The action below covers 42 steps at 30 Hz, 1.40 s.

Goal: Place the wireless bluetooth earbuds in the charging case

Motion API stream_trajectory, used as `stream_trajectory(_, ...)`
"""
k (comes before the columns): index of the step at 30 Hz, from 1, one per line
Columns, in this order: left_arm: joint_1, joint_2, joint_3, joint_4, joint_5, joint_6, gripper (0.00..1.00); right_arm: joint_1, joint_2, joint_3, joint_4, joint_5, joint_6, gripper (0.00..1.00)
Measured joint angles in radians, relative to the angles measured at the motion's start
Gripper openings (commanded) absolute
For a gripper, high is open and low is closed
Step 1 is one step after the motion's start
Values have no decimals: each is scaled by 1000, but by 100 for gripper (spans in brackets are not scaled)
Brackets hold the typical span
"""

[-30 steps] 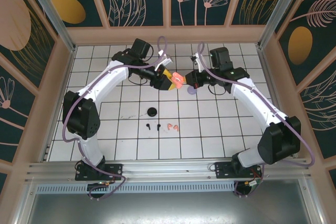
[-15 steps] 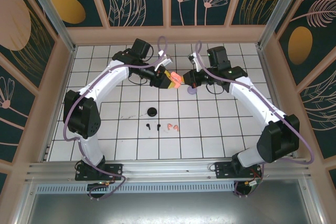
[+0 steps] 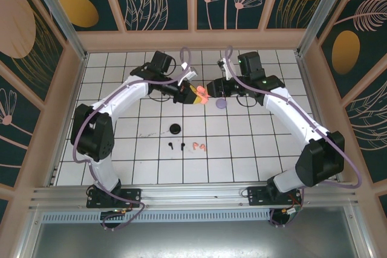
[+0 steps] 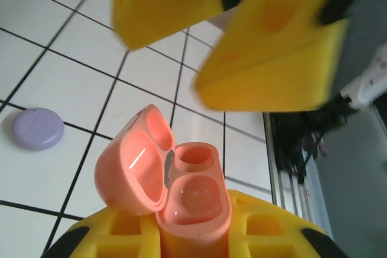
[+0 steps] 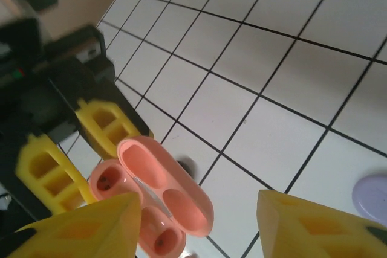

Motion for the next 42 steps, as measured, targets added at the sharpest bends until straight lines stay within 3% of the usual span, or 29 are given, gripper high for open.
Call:
stream_trajectory(5,72,-169,-281,396,-99,-268,0,-11,-111,-87,34,51,74,59)
stream_trajectory(9,116,-318,-425,673,-257,-424,0,3,-185,-215,66,114,162,59)
stream_trajectory(16,110,-518,-622,1016,-534,-585,0,171,-114,-364,74,280,338,58)
stream_trajectory(22,110,-582,-683,1100,-703,-638,0,331,12,-350,74,402,509,57)
stream_trajectory(32,110,-620,-735,1120,-813,-664,0,539,235,-176,-14,557,717,57)
stream_trajectory(42,110,-655,-751,1127,-836,-664,0,591,353,-97,-103,631,831,56)
